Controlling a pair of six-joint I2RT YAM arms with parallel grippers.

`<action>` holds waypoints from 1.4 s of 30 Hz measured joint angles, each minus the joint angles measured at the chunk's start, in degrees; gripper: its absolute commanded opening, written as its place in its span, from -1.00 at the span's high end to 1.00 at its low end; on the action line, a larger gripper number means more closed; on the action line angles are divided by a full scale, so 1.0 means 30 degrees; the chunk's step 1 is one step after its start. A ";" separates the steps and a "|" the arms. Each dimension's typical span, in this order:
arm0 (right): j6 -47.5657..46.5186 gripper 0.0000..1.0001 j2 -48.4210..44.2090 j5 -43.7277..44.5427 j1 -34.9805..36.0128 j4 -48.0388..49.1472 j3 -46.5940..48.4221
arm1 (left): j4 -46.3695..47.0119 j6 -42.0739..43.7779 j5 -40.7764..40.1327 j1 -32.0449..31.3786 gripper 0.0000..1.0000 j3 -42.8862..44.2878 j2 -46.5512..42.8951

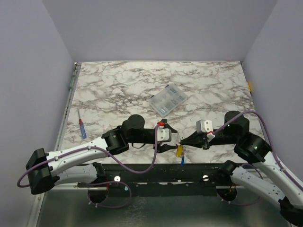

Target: Put the keys on the keyring

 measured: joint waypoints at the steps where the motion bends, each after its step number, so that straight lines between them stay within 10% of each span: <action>1: -0.0022 0.99 -0.0022 0.0022 0.0000 -0.0051 0.0007 | -0.0007 -0.0044 0.0080 0.0007 -0.34 0.0000 -0.0015; 28: -0.0335 0.99 0.0015 -0.0036 0.0000 0.0007 0.0051 | 0.1596 -0.1632 0.1734 0.0015 0.07 -0.0248 0.0801; 37: -0.0277 0.99 -0.0029 -0.0182 0.0000 0.0233 0.0087 | 0.2667 -0.2040 0.2142 0.0015 1.00 -0.0437 0.1421; 42: -0.0270 0.99 -0.0029 -0.0175 0.0000 0.0226 0.0168 | 0.2790 -0.2062 0.2127 0.0015 1.00 -0.0459 0.1384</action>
